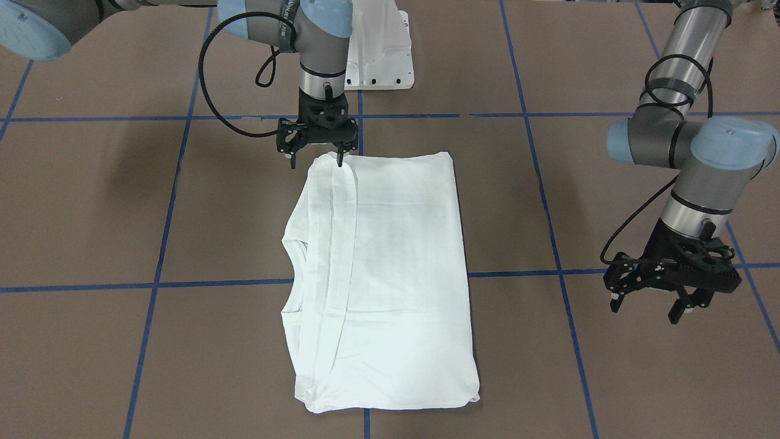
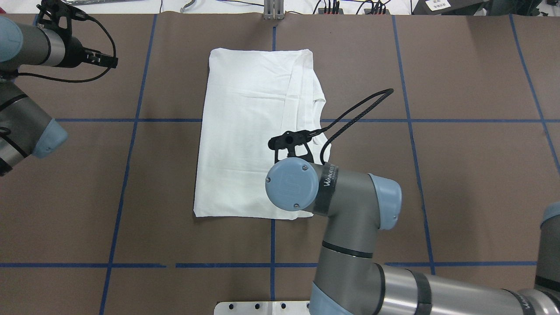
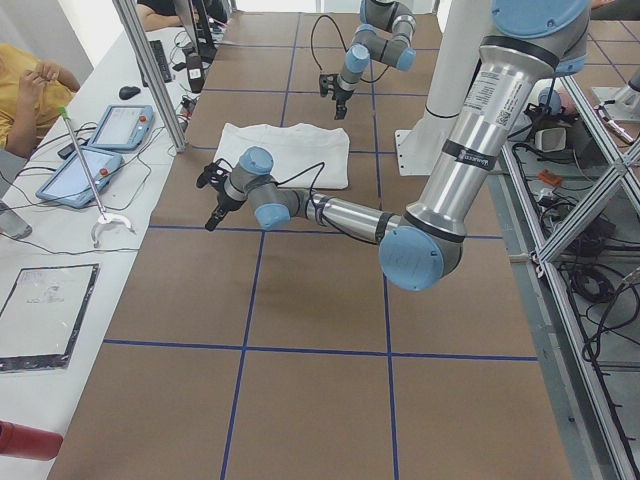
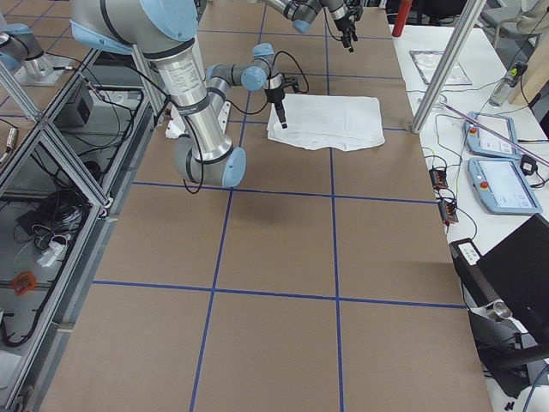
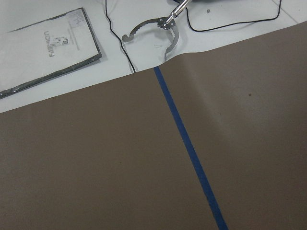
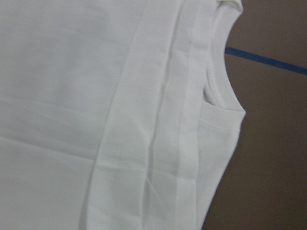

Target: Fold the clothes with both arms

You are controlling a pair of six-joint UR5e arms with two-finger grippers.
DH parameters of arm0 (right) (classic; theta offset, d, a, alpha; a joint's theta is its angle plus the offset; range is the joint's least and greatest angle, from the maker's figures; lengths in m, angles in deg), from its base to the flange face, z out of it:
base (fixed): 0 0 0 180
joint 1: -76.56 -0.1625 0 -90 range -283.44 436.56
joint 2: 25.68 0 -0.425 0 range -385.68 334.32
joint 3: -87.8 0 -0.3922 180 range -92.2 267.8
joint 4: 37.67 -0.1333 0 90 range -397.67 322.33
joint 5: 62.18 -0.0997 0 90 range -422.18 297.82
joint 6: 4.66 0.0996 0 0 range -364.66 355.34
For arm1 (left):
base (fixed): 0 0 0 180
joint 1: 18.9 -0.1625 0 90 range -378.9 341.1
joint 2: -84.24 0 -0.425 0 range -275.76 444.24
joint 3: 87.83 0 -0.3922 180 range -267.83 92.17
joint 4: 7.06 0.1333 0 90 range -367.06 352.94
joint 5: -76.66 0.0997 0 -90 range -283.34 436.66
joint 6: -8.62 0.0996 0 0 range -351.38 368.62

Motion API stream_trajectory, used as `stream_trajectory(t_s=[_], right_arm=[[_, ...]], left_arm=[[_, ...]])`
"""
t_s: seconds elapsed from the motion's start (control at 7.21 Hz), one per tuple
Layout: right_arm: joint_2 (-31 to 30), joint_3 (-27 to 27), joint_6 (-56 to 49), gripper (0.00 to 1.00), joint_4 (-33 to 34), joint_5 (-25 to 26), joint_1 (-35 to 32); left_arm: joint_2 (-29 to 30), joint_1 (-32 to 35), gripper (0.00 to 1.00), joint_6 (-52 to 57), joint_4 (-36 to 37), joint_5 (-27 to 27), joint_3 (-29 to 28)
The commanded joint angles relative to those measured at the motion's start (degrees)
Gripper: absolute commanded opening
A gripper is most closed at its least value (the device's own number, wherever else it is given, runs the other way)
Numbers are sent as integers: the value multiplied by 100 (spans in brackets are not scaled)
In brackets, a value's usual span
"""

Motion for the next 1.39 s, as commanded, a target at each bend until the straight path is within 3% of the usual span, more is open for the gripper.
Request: stream_trajectory(t_s=[0.0, 0.14, 0.42, 0.69, 0.83, 0.97, 1.11, 1.25], right_arm=[[696, -956, -531, 81, -289, -132, 2], [714, -948, -1014, 70, -263, -420, 2], [636, -975, -1510, 54, -227, -484, 11], [504, -966, -1652, 52, -192, -485, 98], [504, -966, -1652, 34, -183, -485, 99], [486, -966, -1643, 9, -175, -476, 99], [547, -905, -1643, 0, -18, -467, 99], [530, -870, -1643, 0, 10, -458, 90]], left_arm=[[0, 9, 100, 0, 0, 2, 7], [0, 9, 100, 0, -9, 2, 7], [0, 9, 100, 0, -9, 11, 7], [0, 9, 100, 0, -9, 11, 7], [0, 9, 100, 0, -9, 11, 7], [-9, 9, 100, 0, -9, 11, 7], [-9, 9, 100, 0, -9, 11, -1], [-44, 0, 100, -9, -17, 2, 7]])
